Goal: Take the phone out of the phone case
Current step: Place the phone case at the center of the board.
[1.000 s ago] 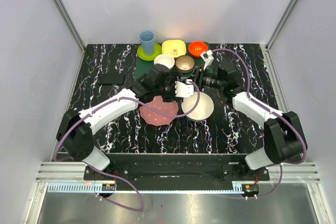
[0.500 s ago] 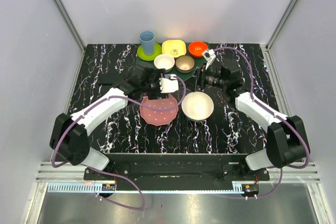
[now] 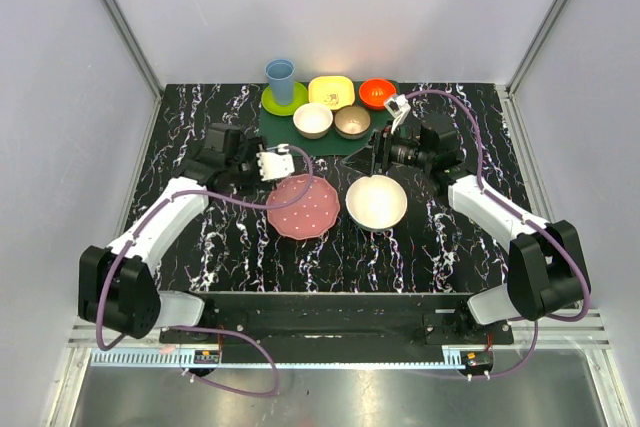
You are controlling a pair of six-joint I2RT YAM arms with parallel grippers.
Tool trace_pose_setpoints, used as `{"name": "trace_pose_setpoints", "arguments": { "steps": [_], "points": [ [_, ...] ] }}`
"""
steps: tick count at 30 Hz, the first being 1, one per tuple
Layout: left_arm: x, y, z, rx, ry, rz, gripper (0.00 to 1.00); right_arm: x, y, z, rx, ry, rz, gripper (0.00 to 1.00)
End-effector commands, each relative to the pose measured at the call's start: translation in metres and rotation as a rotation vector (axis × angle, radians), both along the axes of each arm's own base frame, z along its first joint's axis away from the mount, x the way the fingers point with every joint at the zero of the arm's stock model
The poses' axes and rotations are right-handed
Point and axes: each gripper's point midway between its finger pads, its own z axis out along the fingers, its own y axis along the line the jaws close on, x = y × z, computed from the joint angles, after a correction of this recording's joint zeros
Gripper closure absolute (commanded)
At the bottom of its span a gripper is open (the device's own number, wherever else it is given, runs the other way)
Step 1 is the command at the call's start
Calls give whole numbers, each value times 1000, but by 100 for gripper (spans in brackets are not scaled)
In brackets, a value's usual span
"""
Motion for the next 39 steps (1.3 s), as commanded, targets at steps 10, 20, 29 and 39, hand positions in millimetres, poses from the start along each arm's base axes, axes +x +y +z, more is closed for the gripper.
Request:
{"name": "trace_pose_setpoints", "arguments": {
  "steps": [10,20,29,39],
  "points": [
    [-35,94,-49,98,172,-7,37,5,-2,28,21,-97,-10,23],
    [-41,138,-100,152,310,5,37,6,-4,28,20,-100,-16,22],
    [-44,168,-134,183,409,29,36,5,-4,29,21,-102,-16,22],
    [-41,181,-145,201,393,41,34,6,-4,28,22,-96,-19,22]
  ]
}}
